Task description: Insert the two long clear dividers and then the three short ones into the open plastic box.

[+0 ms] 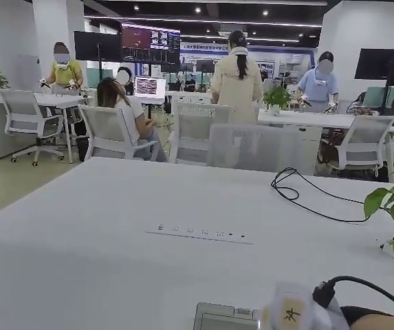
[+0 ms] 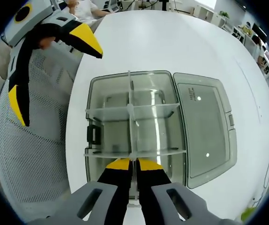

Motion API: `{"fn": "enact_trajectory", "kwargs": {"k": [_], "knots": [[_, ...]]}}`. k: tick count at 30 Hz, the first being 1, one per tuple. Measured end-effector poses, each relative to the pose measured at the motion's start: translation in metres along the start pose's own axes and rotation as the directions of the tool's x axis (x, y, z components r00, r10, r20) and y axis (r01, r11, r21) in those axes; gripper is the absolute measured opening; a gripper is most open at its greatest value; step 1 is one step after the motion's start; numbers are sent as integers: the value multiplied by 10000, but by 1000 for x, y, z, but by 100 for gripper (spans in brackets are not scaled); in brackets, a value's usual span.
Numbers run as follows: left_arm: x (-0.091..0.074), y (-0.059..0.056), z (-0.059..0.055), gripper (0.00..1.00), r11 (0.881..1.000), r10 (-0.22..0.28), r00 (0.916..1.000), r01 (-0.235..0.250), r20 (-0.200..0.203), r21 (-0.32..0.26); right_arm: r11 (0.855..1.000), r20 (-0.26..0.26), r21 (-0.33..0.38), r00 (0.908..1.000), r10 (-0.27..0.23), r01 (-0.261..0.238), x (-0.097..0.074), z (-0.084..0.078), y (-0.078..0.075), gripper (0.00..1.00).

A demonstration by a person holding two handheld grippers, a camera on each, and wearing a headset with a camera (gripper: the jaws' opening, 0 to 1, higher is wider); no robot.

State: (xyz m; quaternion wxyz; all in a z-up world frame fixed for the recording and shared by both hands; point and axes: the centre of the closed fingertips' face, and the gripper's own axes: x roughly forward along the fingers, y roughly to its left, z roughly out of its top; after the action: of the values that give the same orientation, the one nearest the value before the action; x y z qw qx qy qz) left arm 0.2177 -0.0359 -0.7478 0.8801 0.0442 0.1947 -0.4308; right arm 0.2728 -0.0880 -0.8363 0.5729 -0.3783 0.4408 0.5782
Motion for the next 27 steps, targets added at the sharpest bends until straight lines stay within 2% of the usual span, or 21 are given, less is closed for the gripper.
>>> {"fn": "enact_trajectory", "kwargs": {"k": [4, 9, 15, 19, 21, 22, 26, 27], "knots": [[0, 1, -1, 64, 10000, 57, 10000, -57, -43, -5, 9999, 369, 76, 9992, -144, 142, -3, 1, 0, 10], [-1, 4, -1, 64, 9999, 140, 9998, -140, -145, 46, 9981, 881, 548, 9955, -335, 288, -13, 3, 0, 16], [-10, 13, 2, 66, 9991, 432, 9989, -432, -160, 29, 9917, 1828, 1151, 9801, -773, 568, -33, 7, 3, 26], [-17, 19, 5, 67, 9975, 706, 9974, -706, -141, -5, 9825, 2498, 1715, 9616, -1141, 720, -49, 9, 8, 33], [-20, 22, 7, 68, 9966, 824, 9965, -825, -119, -68, 9725, 2891, 2152, 9453, -1509, 894, -57, 11, 9, 36], [-22, 24, 7, 68, 9961, 880, 9961, -881, -119, -83, 9693, 2995, 2283, 9408, -1585, 907, -60, 10, 10, 39], [-30, 28, 10, 72, 9940, 1090, 9940, -1091, -127, -77, 9444, 3546, 3093, 9078, -2238, 1120, -76, 9, 12, 50], [-32, 29, 11, 73, 9936, 1123, 9936, -1124, -142, -72, 9346, 3711, 3357, 8954, -2460, 1177, -81, 7, 13, 53]]}}
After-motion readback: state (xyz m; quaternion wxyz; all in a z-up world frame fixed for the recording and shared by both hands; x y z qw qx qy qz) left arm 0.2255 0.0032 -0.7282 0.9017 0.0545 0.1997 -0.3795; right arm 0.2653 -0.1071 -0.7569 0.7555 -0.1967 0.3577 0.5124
